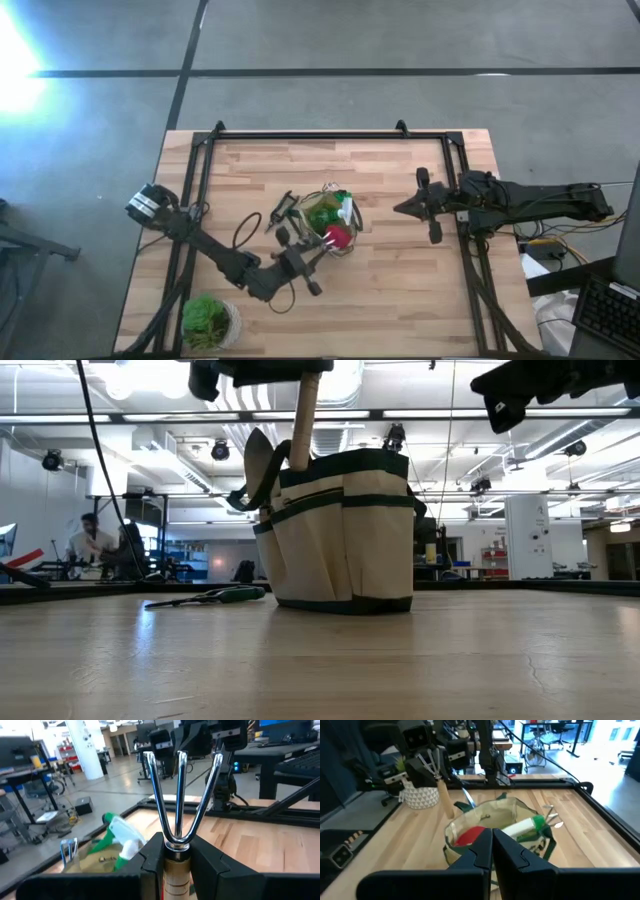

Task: Pick & Place Garden tools in Gardening bag
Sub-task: Put the hand rake into the pocket of the gardening bag

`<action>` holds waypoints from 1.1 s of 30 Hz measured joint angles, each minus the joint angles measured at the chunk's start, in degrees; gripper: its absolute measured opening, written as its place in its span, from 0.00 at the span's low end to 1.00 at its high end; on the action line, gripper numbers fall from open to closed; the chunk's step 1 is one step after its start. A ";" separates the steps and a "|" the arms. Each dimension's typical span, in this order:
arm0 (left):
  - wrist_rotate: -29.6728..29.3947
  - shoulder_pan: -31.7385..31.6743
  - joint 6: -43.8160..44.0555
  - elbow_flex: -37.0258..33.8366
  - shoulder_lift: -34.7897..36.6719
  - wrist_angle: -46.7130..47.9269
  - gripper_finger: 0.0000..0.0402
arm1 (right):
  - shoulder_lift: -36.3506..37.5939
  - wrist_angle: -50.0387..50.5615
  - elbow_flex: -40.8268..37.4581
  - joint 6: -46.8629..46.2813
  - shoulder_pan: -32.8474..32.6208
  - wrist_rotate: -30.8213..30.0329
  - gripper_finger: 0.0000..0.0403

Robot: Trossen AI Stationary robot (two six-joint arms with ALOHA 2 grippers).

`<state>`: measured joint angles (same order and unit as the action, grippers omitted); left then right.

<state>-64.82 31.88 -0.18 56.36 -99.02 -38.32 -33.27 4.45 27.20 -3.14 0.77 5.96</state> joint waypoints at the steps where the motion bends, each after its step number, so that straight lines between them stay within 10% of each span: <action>1: -0.23 0.06 1.37 -0.01 0.00 0.88 0.17 | -0.32 0.06 0.00 0.30 0.23 -0.06 0.02; 20: -17.97 2.45 1.11 8.65 -11.83 1.32 0.17 | -8.90 -0.98 0.57 3.37 10.68 2.31 0.02; 33: -18.05 0.46 1.31 9.09 -11.96 0.94 0.17 | -11.36 -3.44 0.57 4.24 12.83 6.52 0.02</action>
<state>-82.87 32.34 1.13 65.45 -110.98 -37.37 -44.64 1.00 27.77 1.10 13.61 12.47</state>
